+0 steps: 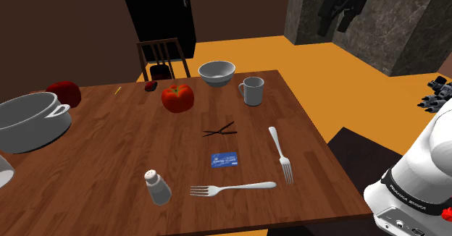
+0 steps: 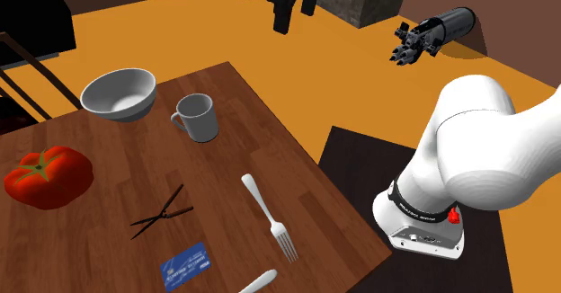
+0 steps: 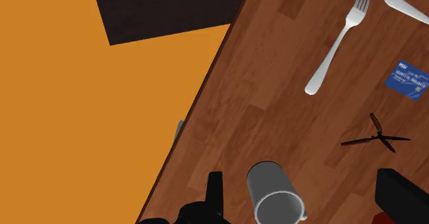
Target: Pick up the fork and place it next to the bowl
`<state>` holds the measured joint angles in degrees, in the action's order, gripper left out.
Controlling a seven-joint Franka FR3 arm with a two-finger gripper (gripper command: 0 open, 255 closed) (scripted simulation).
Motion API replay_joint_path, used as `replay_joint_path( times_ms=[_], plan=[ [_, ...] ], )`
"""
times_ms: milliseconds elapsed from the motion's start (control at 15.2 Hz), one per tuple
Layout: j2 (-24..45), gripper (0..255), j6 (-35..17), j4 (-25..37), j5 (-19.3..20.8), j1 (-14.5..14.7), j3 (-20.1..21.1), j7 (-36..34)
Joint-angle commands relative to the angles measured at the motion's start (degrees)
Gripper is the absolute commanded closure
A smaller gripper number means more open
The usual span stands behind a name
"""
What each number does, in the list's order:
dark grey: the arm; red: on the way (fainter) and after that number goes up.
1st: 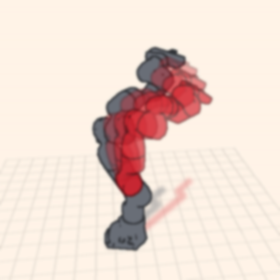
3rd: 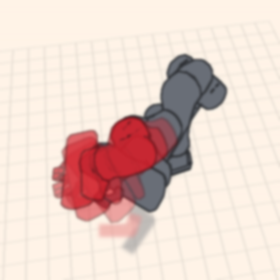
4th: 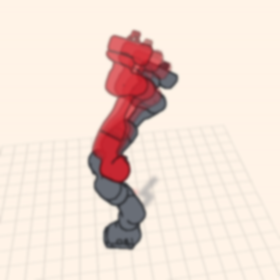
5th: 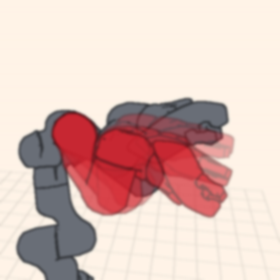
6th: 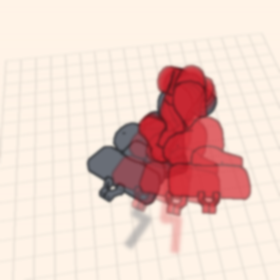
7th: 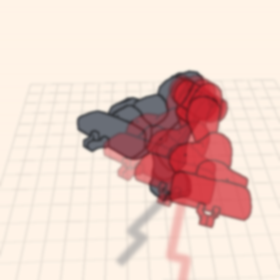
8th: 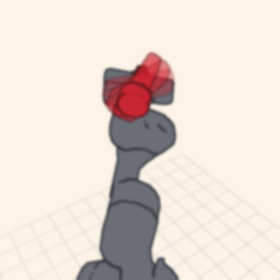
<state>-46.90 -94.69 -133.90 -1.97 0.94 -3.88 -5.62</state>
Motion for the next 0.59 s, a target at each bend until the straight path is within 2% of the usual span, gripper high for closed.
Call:
replay_joint_path(
  times_ms=[0, 528],
  plan=[
    [0.0, 0, 0.0, 0.0, 0.0, 0.0, 0.0, 0.0],
    [-5.3, 0, -10.2, -15.0, -4.1, -0.2, 10.4, -14.0]
  ],
)
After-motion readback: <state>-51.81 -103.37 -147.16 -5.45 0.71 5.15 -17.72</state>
